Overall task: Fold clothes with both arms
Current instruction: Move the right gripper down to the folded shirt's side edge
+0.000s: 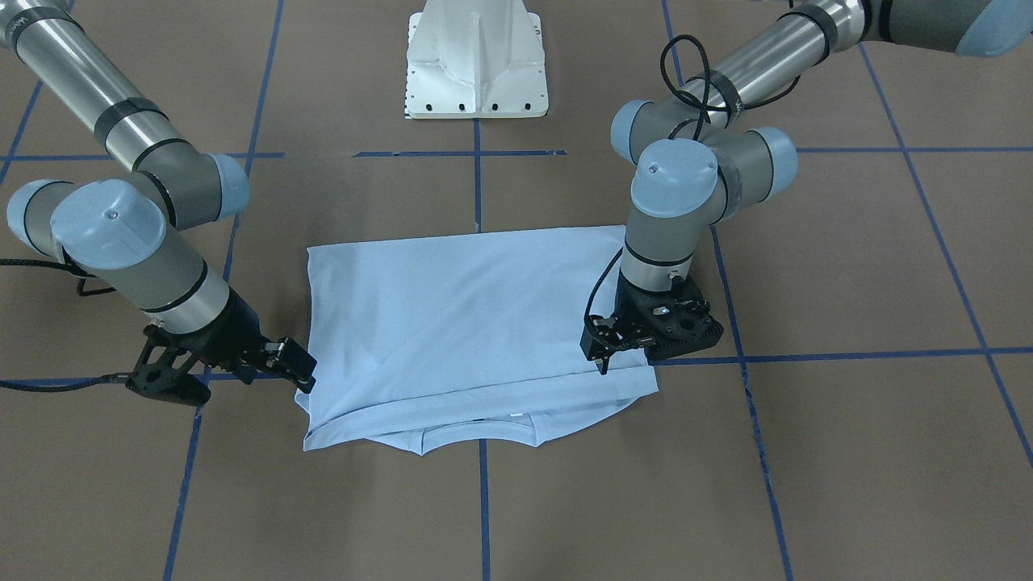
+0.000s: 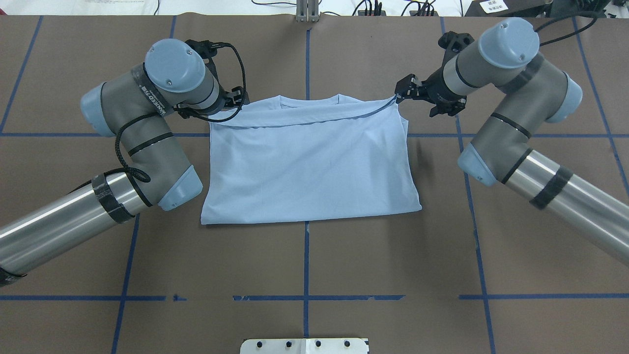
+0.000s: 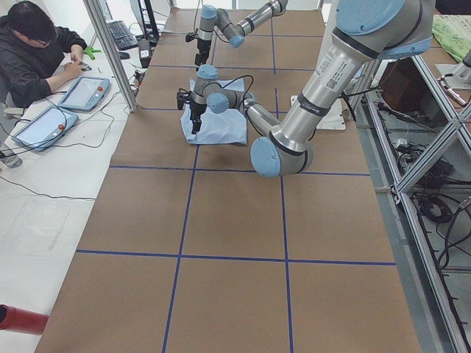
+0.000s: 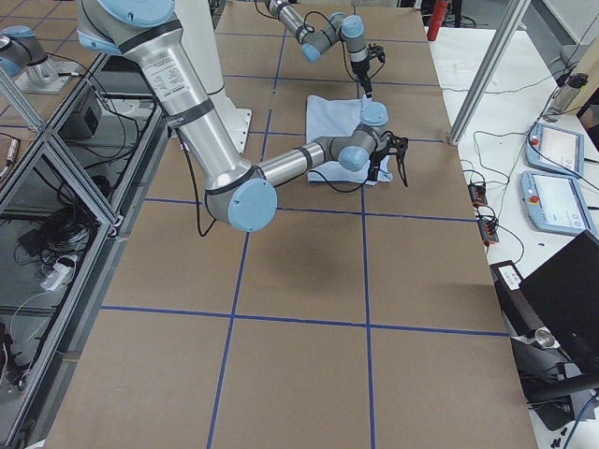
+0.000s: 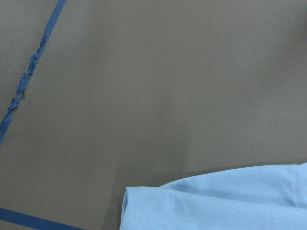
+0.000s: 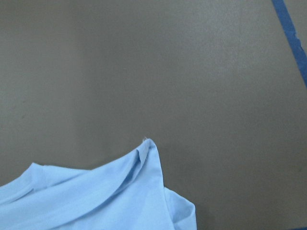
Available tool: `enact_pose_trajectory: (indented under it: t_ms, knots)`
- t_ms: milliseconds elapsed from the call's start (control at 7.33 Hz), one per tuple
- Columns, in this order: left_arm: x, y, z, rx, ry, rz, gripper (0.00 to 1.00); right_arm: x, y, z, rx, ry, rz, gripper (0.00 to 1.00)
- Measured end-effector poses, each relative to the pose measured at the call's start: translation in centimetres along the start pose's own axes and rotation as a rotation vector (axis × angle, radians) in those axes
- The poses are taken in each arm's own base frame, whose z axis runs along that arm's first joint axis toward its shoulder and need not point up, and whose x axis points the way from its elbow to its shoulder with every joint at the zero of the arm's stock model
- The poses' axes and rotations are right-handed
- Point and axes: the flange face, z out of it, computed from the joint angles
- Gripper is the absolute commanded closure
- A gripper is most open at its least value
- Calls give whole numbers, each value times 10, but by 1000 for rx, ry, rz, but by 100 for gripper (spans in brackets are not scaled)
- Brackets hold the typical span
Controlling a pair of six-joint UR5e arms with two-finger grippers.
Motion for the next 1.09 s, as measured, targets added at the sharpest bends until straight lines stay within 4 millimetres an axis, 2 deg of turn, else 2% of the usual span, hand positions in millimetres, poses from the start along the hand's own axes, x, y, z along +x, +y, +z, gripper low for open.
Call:
enact_pose_trajectory:
  t_ms: [273,546,819,955,1092]
  knots:
    - [5,1,-12,2,15,-11,0,17,69,-5,-44,-13,-34,1]
    - [8,2,-19,3,24,-18,0,23,132,0,-73,9,-68,9]
    - [8,3,-19,2,24,-23,0,22,164,6,-92,47,-85,12]
    - [9,4,-19,2,25,-24,0,23,171,10,-102,65,-87,18]
    - [9,4,-20,2,28,-24,0,25,175,12,-109,81,-85,30]
